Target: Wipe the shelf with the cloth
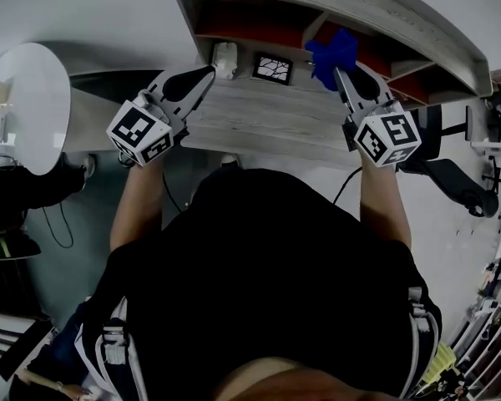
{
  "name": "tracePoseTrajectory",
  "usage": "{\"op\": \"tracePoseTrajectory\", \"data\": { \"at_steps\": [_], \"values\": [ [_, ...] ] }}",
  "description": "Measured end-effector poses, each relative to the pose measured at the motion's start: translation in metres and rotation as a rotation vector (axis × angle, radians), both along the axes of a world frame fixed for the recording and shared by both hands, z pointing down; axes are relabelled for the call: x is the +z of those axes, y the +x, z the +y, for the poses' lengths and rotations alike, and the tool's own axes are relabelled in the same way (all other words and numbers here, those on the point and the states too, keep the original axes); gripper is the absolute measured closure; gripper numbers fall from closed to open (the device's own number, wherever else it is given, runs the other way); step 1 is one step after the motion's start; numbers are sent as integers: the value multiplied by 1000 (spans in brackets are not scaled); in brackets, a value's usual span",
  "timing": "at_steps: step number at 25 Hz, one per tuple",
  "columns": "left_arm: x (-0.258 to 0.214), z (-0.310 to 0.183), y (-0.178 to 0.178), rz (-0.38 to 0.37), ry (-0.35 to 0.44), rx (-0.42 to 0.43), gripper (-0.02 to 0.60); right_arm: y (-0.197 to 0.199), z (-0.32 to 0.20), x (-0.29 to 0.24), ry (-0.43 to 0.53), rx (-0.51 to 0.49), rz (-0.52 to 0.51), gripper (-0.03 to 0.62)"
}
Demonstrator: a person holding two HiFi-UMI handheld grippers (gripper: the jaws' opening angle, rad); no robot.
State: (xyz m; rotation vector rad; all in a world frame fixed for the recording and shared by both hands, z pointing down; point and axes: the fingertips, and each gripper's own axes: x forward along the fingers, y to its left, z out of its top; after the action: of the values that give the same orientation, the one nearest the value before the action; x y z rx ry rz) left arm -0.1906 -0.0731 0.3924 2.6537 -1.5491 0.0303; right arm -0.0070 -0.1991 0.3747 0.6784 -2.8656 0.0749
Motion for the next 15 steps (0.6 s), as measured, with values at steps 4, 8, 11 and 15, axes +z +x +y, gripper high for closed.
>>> {"op": "tracePoseTrajectory", "data": {
  "at_steps": [4, 8, 11, 15],
  "values": [
    [0, -5, -19, 11, 1, 3, 565, -22, -1, -4, 7, -2, -4, 539],
    [0, -9, -39, 12, 4, 10, 565, -43, -1, 0, 0, -8, 3, 537],
    [1, -14, -52, 17, 0, 13, 565, -54, -3, 0, -2, -4, 7, 537],
    [3, -19, -68, 26, -1, 19, 565, -70, -5, 0, -2, 6, 10, 537]
  ]
}}
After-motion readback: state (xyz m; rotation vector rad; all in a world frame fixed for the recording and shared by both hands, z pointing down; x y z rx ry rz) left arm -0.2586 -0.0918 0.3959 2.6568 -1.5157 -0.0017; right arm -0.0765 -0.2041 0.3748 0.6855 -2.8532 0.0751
